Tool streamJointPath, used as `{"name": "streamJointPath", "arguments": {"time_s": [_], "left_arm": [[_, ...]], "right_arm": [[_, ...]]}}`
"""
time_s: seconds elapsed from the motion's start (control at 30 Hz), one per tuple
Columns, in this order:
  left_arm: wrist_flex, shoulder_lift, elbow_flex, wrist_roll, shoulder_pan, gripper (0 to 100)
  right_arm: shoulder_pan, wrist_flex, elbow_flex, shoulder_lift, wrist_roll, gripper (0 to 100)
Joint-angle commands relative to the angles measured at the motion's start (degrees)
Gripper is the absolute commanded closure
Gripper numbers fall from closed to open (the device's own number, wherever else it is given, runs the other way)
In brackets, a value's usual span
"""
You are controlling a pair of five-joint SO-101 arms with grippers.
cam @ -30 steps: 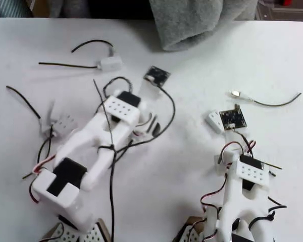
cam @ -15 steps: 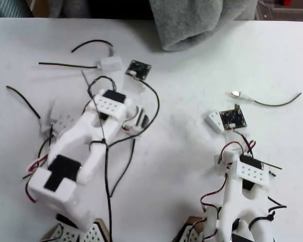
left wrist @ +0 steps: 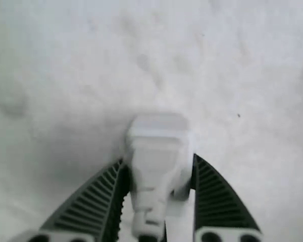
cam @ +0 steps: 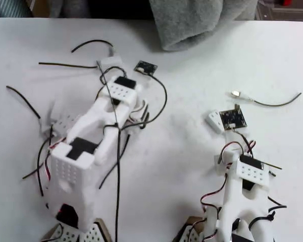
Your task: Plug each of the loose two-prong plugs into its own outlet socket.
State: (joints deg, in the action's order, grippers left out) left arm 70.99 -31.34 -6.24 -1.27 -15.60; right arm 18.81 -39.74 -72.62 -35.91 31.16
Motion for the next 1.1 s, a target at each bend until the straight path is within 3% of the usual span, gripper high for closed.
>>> {"name": "streamJointPath", "arguments": {"time_s": [0.0,0.23,0.4,0.53,0.73,1.07], "left_arm": [[1.67,0.04,-7.30,-0.35,0.48,98],[5.36,-0.75,-35.96,1.14,5.05,97],[1.67,-5.14,-51.87,17.58,9.10,97],[-0.44,-13.93,-60.66,21.19,12.88,97],[-8.00,-27.65,-69.10,21.27,15.78,97],[-16.00,-37.14,-70.24,20.75,15.34,84]], "right_arm": [[-0.75,0.48,0.18,-1.19,-0.09,98.1],[-0.75,0.57,0.18,-1.19,-0.35,98.1],[-0.75,0.66,0.18,-1.19,-0.35,98.1],[-0.75,0.66,0.18,-1.19,-0.35,98.1],[-0.75,0.66,0.18,-1.19,-0.44,98.1],[-0.84,0.75,0.18,-1.19,-0.44,98.1]]}}
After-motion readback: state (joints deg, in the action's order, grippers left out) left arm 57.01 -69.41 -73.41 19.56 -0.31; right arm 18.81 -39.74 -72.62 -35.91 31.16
